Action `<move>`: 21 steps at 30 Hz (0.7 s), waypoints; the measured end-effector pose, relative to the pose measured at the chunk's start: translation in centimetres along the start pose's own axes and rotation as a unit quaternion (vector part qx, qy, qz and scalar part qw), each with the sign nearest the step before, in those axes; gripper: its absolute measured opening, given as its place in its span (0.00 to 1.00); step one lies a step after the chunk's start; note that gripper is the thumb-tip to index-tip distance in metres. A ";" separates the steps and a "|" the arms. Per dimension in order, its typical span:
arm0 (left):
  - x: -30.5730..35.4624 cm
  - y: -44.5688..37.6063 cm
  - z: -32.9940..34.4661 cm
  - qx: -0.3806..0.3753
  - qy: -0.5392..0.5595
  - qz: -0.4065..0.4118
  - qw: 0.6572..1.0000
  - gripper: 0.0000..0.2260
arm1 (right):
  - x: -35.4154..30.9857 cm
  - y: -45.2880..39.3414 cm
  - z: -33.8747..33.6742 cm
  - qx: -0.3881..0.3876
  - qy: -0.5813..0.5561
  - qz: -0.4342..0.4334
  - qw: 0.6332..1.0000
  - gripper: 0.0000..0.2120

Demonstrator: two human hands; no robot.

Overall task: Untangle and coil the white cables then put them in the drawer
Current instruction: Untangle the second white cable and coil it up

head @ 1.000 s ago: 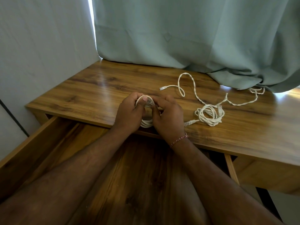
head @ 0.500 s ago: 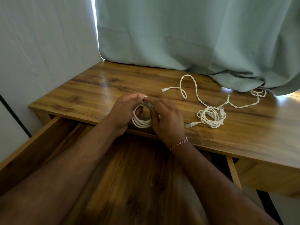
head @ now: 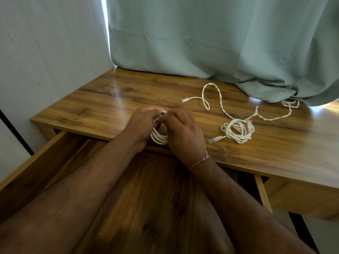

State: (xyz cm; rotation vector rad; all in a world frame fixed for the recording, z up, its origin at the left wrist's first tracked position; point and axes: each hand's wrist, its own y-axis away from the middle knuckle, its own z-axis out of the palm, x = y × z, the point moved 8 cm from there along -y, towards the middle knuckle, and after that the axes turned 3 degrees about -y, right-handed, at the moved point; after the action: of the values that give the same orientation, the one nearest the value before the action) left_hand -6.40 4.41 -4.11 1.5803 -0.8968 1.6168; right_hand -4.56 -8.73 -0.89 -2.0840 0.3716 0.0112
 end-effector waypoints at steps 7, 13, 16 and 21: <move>0.1 0.2 0.2 0.027 -0.007 0.009 1.000 0.13 | 0.5 -0.2 -0.1 -0.022 -0.012 0.048 0.999 0.13; -0.1 0.3 0.7 0.019 -0.007 -0.009 1.000 0.12 | 0.6 -0.1 -0.1 -0.015 0.056 0.016 0.998 0.09; -0.4 0.2 0.5 0.015 -0.012 -0.026 0.999 0.12 | 0.2 -0.1 0.0 -0.022 0.063 0.001 0.998 0.06; -0.1 0.1 1.0 -0.033 -0.054 0.017 0.998 0.13 | 1.4 -0.3 0.2 -0.033 0.021 0.042 0.998 0.09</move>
State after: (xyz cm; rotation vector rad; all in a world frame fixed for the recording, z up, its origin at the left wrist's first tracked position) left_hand -5.97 3.56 -4.21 1.6273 -1.0290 1.5213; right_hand -3.16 -8.81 -0.95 -2.1345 0.4892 0.0300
